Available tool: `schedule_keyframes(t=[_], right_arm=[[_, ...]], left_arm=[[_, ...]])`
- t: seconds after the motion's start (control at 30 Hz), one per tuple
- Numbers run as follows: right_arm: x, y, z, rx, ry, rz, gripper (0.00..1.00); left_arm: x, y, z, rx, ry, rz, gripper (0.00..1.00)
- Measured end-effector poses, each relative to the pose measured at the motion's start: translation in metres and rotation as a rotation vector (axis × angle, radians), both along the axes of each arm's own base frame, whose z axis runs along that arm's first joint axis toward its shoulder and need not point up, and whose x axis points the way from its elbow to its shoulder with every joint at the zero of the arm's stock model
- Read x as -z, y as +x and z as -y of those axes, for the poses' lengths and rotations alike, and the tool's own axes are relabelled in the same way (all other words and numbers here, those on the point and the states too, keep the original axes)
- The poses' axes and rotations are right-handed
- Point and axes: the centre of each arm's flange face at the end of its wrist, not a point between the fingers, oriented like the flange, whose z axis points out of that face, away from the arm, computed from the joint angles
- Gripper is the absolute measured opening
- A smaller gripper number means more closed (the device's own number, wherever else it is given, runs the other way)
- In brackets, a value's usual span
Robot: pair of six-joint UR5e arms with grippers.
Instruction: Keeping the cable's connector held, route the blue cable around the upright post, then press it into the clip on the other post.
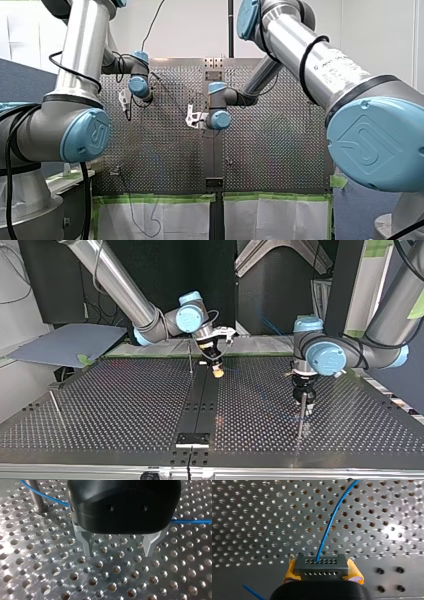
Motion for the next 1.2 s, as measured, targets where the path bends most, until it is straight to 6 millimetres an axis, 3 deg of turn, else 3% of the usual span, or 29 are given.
schedule_keyframes(t=[0.4, 0.83, 1.2], right_arm=[[0.049, -0.017, -0.009, 0.022, 0.038, -0.044, 0.00], [0.137, -0.027, -0.022, 0.062, 0.114, -0.142, 0.00], [0.194, -0.035, -0.031, 0.075, 0.160, -0.199, 0.00]], left_arm=[[0.000, 0.002, 0.003, 0.034, -0.073, 0.012, 1.00], [0.000, 0.002, 0.001, 0.026, -0.084, 0.013, 1.00], [0.000, 0.002, 0.000, 0.023, -0.084, 0.013, 1.00]])
